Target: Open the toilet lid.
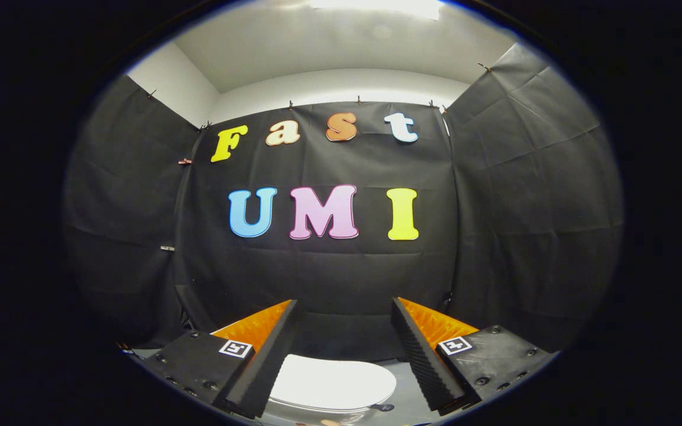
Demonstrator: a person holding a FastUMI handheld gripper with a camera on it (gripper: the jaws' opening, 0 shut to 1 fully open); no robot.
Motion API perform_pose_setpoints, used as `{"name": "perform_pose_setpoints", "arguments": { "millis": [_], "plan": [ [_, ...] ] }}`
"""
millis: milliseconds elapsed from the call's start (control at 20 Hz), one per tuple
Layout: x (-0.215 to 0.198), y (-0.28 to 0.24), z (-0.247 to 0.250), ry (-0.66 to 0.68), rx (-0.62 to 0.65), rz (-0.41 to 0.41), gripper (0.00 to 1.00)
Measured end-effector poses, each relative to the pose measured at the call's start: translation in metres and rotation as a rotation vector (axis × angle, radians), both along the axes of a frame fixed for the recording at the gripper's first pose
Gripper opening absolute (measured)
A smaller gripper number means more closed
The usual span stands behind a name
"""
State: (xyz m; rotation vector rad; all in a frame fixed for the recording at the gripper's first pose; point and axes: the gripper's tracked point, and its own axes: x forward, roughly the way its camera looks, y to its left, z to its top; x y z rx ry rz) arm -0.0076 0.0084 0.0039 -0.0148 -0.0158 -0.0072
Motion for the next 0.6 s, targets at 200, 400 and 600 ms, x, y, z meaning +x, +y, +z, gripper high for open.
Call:
{"name": "perform_pose_setpoints", "arguments": {
  "millis": [200,400,600],
  "plan": [
    [0.001,0.001,0.003,-0.015,-0.001,0.001,0.98],
    [0.013,0.001,0.009,-0.022,0.047,0.007,0.98],
    [0.029,0.002,-0.001,0.006,0.088,0.021,0.98]
  ]
}}
